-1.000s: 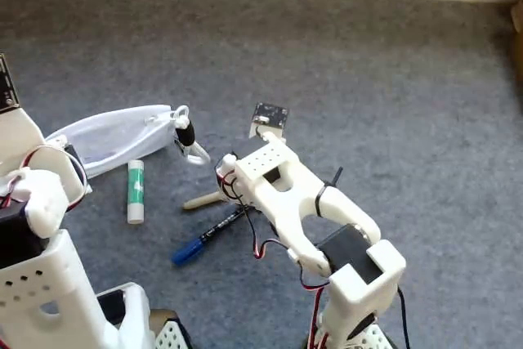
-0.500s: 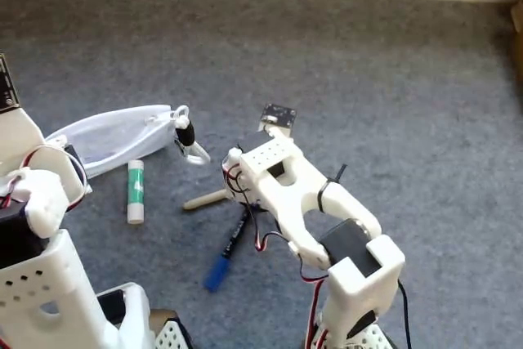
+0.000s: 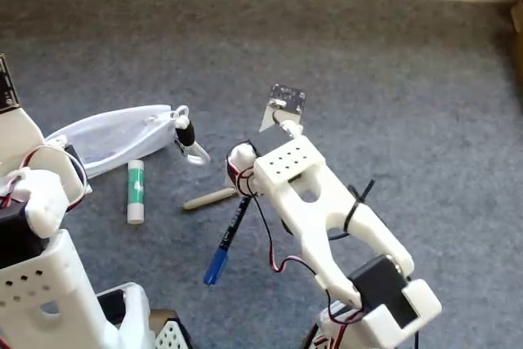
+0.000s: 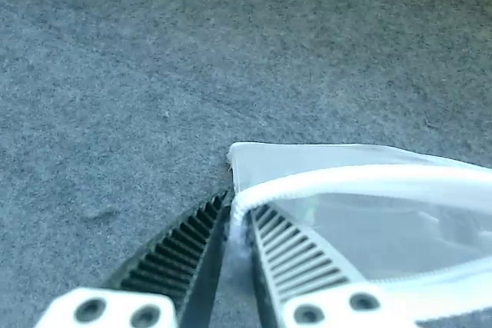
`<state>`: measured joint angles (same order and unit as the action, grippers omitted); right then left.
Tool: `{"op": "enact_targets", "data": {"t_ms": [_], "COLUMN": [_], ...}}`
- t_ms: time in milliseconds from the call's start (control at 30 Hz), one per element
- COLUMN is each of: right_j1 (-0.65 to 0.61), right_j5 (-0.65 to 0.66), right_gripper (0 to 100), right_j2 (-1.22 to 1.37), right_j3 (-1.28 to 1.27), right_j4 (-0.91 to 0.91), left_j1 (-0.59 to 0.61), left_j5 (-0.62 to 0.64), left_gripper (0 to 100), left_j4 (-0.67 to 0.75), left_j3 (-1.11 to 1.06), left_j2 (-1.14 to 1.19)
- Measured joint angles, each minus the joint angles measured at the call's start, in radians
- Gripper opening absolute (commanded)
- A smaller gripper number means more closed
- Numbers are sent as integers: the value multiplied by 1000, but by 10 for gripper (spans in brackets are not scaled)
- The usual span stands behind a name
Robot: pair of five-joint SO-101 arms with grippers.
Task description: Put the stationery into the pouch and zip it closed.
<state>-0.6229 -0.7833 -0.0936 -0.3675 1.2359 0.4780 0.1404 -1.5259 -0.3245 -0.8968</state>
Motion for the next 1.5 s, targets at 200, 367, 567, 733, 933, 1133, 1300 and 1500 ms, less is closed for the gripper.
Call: {"op": "enact_targets", "data": {"t_ms": [200, 367, 567, 733, 933, 1133, 1300, 1500], "right_j1": [0, 0, 0, -34, -95, -95, -95, -98], "right_j5": [2, 72, 89, 132, 173, 250, 292, 365], "right_gripper": [5, 5, 5, 5, 5, 5, 5, 5], "right_j2": [-71, -135, -215, -318, -456, -554, -620, -704], "right_j3": [-8, -8, -8, -8, -8, -8, -8, -8], "right_j4": [35, 48, 48, 64, 78, 78, 78, 78], "left_j1": [0, 0, 0, -28, -75, -83, -84, -84], "left_j5": [0, 0, 0, 0, 0, 0, 0, 0], "left_gripper": [7, 7, 7, 7, 7, 7, 7, 7], "left_j4": [0, 0, 0, 0, 0, 0, 0, 0], "left_j3": [0, 0, 0, 0, 0, 0, 0, 0], "left_j2": [0, 0, 0, 0, 0, 0, 0, 0]}}
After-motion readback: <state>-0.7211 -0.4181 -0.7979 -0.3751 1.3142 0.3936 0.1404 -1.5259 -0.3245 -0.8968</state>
